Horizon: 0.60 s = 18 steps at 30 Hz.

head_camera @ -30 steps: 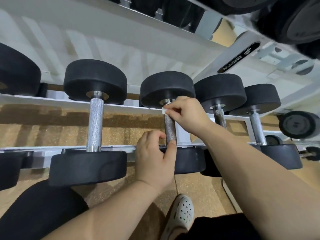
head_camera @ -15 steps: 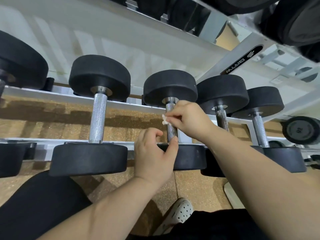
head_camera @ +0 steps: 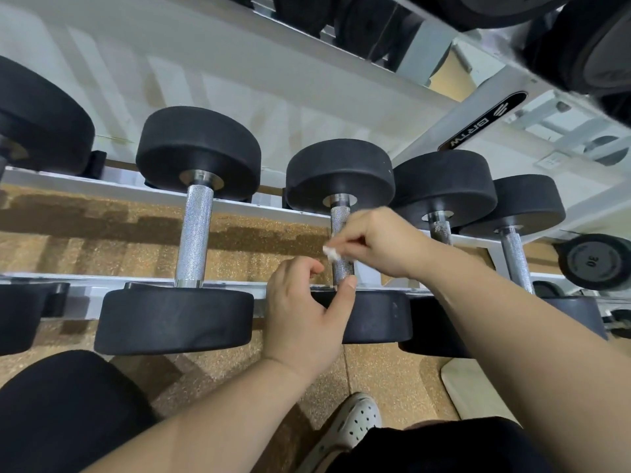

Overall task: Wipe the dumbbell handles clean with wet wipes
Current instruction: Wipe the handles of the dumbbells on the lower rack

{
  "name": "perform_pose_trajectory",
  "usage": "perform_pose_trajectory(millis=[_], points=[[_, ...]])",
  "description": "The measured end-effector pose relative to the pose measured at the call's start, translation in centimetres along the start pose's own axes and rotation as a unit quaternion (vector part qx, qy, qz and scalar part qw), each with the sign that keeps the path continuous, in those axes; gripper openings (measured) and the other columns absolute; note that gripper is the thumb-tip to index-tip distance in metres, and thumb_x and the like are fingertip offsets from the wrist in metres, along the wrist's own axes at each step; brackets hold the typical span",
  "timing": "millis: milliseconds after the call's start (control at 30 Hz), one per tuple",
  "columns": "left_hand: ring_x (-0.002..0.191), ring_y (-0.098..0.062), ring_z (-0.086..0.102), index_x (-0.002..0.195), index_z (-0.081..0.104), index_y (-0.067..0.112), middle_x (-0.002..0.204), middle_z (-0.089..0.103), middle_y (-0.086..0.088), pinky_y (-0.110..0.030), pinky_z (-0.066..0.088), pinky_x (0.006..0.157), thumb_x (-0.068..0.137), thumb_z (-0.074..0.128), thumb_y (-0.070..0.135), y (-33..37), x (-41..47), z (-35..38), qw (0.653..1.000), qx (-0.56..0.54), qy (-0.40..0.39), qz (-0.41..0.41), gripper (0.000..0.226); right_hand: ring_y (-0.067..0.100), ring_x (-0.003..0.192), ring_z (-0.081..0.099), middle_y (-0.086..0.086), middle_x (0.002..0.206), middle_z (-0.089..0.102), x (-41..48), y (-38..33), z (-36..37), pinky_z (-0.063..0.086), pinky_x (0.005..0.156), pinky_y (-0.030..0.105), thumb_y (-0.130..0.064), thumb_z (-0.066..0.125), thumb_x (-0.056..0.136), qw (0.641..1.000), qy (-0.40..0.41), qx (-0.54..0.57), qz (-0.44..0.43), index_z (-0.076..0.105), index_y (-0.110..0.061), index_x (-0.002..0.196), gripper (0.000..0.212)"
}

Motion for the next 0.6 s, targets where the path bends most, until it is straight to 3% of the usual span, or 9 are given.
perform_pose_trajectory(millis=[67, 133, 233, 333, 400, 500, 600], points=[[0.1, -0.013, 0.047, 0.102, 0.054, 0.03, 0.1, 0.047, 0.023, -0.036, 0.045, 0.091, 0.08, 0.048, 0.067, 0.0, 0.0, 0.0, 1.0, -0.007, 0.01, 0.001, 0.044, 0.006, 0.076, 0.064, -0.014, 0.079, 0.07, -1.2, -0.3, 0.5, 0.048, 0.07, 0.022, -0.015, 0.076, 0.085, 0.994, -0.104, 0.028, -0.001, 0.081, -0.029, 0.096, 0.019], [0.098, -0.014, 0.049, 0.1, 0.054, 0.03, 0.1, 0.048, 0.024, -0.038, 0.046, 0.09, 0.079, 0.051, 0.066, 0.0, 0.0, 0.0, 1.0, -0.019, 0.024, 0.003, 0.042, 0.002, 0.074, 0.062, -0.024, 0.072, 0.063, -1.2, -0.4, 0.8, 0.046, 0.068, 0.016, -0.014, 0.076, 0.084, 0.992, -0.123, 0.021, -0.023, 0.081, -0.03, 0.097, 0.021], [0.095, -0.013, 0.049, 0.098, 0.055, 0.029, 0.098, 0.049, 0.025, -0.039, 0.046, 0.087, 0.079, 0.055, 0.063, -0.1, 0.0, 0.0, 0.999, -0.03, 0.036, 0.01, 0.039, 0.0, 0.072, 0.056, -0.026, 0.07, 0.055, 0.4, 0.0, 0.5, 0.048, 0.068, 0.019, -0.016, 0.073, 0.085, 0.998, -0.007, -0.019, -0.051, 0.081, -0.026, 0.1, 0.019], [0.093, -0.012, 0.049, 0.097, 0.054, 0.029, 0.097, 0.049, 0.024, -0.038, 0.047, 0.085, 0.08, 0.056, 0.061, -0.1, 0.0, 0.1, 0.999, -0.029, 0.04, 0.017, 0.037, 0.02, 0.076, 0.063, -0.006, 0.078, 0.061, 1.9, 0.8, 0.0, 0.052, 0.067, 0.032, -0.018, 0.063, 0.088, 0.991, 0.121, -0.061, -0.004, 0.078, -0.021, 0.107, 0.024], [0.092, -0.011, 0.05, 0.096, 0.056, 0.027, 0.096, 0.049, 0.02, -0.036, 0.047, 0.083, 0.081, 0.057, 0.059, -0.2, 0.1, 0.1, 0.998, -0.027, 0.041, 0.026, 0.036, 0.017, 0.08, 0.064, -0.009, 0.082, 0.06, 1.8, 1.0, 0.0, 0.05, 0.072, 0.028, -0.018, 0.065, 0.091, 0.987, 0.154, -0.023, 0.03, 0.077, -0.021, 0.11, 0.023], [0.093, -0.012, 0.05, 0.094, 0.058, 0.025, 0.098, 0.05, 0.013, -0.035, 0.046, 0.083, 0.082, 0.058, 0.056, -0.2, 0.1, 0.1, 0.998, -0.03, 0.038, 0.034, 0.034, -0.004, 0.075, 0.06, -0.017, 0.085, 0.067, -0.4, 1.2, 0.2, 0.044, 0.072, 0.011, -0.019, 0.075, 0.088, 0.994, 0.087, 0.045, 0.055, 0.079, -0.024, 0.107, 0.02], [0.094, -0.012, 0.05, 0.093, 0.059, 0.024, 0.099, 0.05, 0.011, -0.035, 0.046, 0.084, 0.082, 0.058, 0.056, -0.2, 0.1, 0.1, 0.998, -0.029, 0.034, 0.036, 0.034, 0.0, 0.07, 0.063, -0.015, 0.077, 0.071, -2.3, 1.3, 0.6, 0.046, 0.066, 0.013, -0.023, 0.08, 0.084, 0.993, 0.01, 0.092, 0.069, 0.079, -0.024, 0.105, 0.021]])
Point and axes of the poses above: each hand's wrist, its own x-axis towards the middle knuckle, its own z-axis out of the palm, y = z × x, the point moved 3 cm from there along x, towards the middle knuckle
